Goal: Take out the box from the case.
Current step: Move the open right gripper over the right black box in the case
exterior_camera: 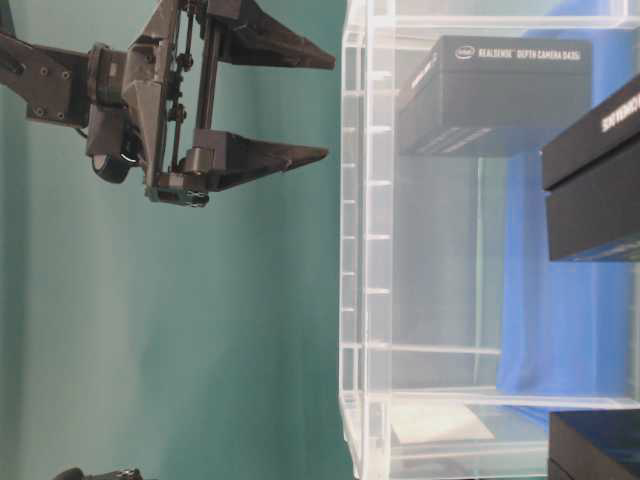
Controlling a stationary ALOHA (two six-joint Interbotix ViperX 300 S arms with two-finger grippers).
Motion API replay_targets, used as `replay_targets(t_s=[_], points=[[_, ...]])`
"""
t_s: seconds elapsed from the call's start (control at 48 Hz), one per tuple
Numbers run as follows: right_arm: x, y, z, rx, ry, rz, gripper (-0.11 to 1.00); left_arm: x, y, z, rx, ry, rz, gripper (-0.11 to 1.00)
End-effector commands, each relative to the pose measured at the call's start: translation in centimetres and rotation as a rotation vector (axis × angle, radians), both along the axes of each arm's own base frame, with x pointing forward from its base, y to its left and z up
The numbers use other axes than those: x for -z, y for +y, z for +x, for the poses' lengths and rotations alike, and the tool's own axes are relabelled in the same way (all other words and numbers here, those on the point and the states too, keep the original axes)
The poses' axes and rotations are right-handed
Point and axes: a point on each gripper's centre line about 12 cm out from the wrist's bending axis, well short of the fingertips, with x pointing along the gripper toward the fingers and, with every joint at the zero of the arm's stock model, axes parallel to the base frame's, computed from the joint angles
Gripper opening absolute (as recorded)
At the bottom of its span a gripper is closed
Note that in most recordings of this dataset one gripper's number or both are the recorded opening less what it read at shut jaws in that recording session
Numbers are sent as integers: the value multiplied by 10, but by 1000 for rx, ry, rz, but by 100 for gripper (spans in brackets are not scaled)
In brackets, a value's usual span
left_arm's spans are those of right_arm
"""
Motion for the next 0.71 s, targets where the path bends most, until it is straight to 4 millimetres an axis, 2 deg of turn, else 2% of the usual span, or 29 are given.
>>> replay_targets(t_s=[0.0,0.688], points=[[-13,0,1,-3,-35,-12,92,-10,0,-1,-1,-34,14,97],[-10,0,1,-3,-25,-12,92,-8,-2,-6,-4,-32,12,97]])
